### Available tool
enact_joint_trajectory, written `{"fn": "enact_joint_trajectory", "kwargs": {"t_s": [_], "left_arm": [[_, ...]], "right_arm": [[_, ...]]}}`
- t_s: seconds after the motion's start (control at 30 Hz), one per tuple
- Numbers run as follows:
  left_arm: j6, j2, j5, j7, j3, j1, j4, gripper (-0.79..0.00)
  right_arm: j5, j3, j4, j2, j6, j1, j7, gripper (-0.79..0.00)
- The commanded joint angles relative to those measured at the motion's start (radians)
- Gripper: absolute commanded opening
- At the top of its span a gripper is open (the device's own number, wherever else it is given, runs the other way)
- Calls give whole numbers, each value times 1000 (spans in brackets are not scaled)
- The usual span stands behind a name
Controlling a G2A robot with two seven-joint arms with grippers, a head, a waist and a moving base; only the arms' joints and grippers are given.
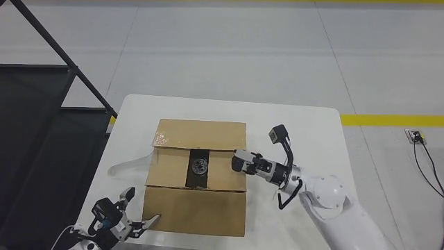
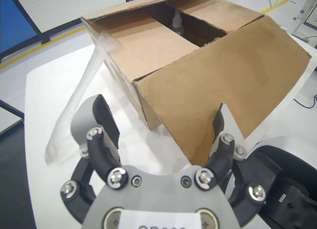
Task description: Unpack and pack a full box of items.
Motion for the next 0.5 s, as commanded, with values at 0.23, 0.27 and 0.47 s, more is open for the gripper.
{"fn": "enact_joint_trajectory", "kwargs": {"t_s": [0.23, 0.27, 0.47], "left_arm": [[20, 3, -33, -31, 10, -4, -12, 0], [23, 3, -33, -32, 10, -4, -13, 0], [33, 6, -41, -34, 11, 1, -7, 0]], "right_arm": [[151, -27, 148, -22, 125, 79, 50, 0], [156, -36, 167, -27, 132, 91, 32, 0], [183, -84, 239, -61, 96, 154, -84, 0]]}}
